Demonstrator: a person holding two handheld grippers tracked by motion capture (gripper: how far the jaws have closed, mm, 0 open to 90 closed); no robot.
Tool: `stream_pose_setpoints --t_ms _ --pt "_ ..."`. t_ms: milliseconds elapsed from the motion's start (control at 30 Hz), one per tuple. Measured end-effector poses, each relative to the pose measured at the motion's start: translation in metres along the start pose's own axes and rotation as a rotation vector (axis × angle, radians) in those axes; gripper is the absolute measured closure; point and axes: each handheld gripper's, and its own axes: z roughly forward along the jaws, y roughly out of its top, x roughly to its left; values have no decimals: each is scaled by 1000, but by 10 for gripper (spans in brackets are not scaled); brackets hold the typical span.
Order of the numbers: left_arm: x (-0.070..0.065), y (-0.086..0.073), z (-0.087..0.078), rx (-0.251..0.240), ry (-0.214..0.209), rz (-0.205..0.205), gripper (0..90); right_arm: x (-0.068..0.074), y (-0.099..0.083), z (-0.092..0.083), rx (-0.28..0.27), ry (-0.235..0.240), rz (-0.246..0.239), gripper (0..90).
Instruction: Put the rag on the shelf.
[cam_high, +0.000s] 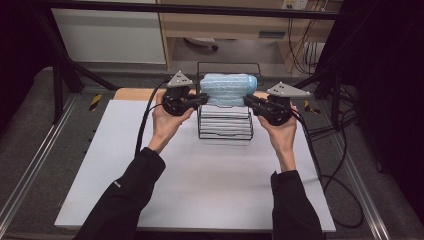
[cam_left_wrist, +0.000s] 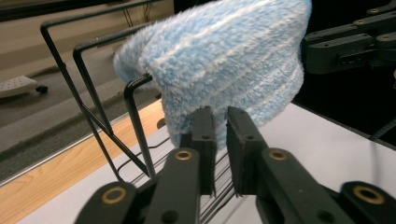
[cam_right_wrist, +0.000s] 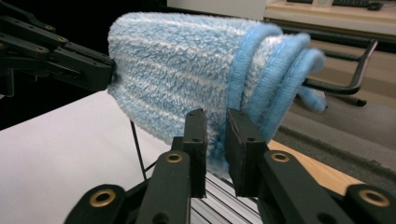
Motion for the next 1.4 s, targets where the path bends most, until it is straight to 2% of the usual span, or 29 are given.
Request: stream_pose_setpoints --t_ms 133,367,600,900,1033,1133,1233,1400 --pt "-1 3 -11 -9 -3 -6 737 4 4 -8 -12 11 -5 713" --pt "-2 1 -24 4 13 5 646 11 11 -16 -21 15 -20 641" --pt "-2 -13 -41 23 14 20 559 14 8 -25 -14 42 13 518" --pt "2 -58 -59 68 29 28 448 18 -13 -39 8 51 33 306" --pt "5 -82 -65 99 32 26 383 17 -30 -42 31 54 54 217" --pt "8 -98 -69 118 31 7 311 15 -43 -42 65 53 65 159" --pt "11 -113 -74 133 49 -3 251 14 -58 -42 94 63 80 124" --pt "13 -139 -80 156 61 -20 216 13 -84 -44 123 97 127 67"
